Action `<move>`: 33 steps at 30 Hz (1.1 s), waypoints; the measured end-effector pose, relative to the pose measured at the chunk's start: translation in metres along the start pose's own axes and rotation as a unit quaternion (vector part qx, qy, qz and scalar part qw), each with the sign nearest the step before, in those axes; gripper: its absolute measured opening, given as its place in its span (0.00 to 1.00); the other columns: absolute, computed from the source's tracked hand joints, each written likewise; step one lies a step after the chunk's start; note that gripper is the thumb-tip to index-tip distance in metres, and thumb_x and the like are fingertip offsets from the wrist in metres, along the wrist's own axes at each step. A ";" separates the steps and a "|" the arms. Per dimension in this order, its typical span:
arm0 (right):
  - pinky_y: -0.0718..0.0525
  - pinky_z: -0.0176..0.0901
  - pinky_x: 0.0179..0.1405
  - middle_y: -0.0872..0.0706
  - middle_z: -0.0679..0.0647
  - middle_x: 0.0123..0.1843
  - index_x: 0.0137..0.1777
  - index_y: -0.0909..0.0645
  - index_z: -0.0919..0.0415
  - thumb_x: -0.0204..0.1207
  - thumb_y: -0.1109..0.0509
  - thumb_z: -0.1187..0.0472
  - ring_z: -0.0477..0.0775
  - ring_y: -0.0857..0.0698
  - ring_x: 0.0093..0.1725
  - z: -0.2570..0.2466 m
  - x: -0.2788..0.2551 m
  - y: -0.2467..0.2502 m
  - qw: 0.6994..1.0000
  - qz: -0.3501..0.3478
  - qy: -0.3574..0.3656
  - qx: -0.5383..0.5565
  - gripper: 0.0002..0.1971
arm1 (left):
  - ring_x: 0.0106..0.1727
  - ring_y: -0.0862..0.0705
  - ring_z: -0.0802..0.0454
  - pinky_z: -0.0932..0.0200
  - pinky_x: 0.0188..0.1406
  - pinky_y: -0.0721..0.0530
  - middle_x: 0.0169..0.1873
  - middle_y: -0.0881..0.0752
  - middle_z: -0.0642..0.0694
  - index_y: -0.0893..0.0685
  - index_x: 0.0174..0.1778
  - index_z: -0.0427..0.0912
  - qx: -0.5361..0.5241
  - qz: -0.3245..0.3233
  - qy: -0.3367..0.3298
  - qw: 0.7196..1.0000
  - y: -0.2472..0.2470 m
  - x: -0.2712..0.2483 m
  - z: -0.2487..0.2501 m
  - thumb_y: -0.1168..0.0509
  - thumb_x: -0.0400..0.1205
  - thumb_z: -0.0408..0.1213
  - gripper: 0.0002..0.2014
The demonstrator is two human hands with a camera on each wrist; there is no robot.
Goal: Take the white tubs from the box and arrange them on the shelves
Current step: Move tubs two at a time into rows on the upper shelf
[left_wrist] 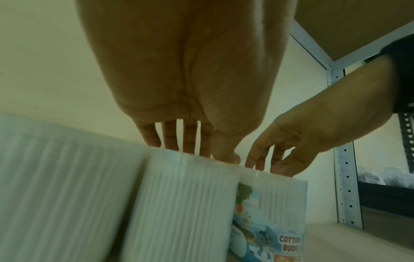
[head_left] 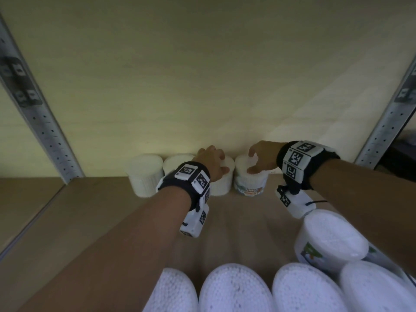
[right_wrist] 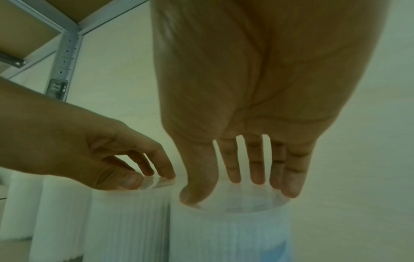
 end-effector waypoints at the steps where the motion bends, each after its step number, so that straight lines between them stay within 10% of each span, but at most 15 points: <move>1: 0.28 0.46 0.72 0.31 0.59 0.79 0.80 0.36 0.63 0.80 0.34 0.46 0.59 0.27 0.75 0.000 0.000 0.000 1.000 0.000 0.003 -0.001 0.34 | 0.73 0.32 0.38 0.45 0.72 0.28 0.72 0.30 0.41 0.27 0.73 0.43 0.002 0.001 -0.001 1.000 0.000 0.000 0.000 0.37 0.83 0.47 0.24; 24: 0.23 0.50 0.73 0.22 0.61 0.73 0.74 0.26 0.66 0.78 0.30 0.49 0.61 0.21 0.71 -0.005 0.010 -0.002 0.997 -0.001 0.026 -0.074 0.29 | 0.73 0.29 0.41 0.50 0.72 0.28 0.74 0.32 0.40 0.29 0.74 0.42 0.009 -0.054 -0.025 0.998 0.003 -0.001 0.006 0.36 0.83 0.39 0.22; 33: 0.27 0.48 0.74 0.25 0.62 0.77 0.77 0.29 0.67 0.79 0.31 0.53 0.60 0.24 0.75 0.005 0.027 -0.009 0.999 -0.009 0.009 -0.046 0.29 | 0.65 0.24 0.41 0.53 0.49 0.19 0.75 0.31 0.41 0.29 0.73 0.45 -0.006 -0.129 -0.048 0.991 0.009 -0.002 0.014 0.45 0.79 0.20 0.27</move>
Point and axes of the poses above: each hand's wrist, its own x-axis towards the middle knuckle, its own y-axis out of the back of the hand, z = x × y, the point moved 8 cm from there along x, towards the middle knuckle
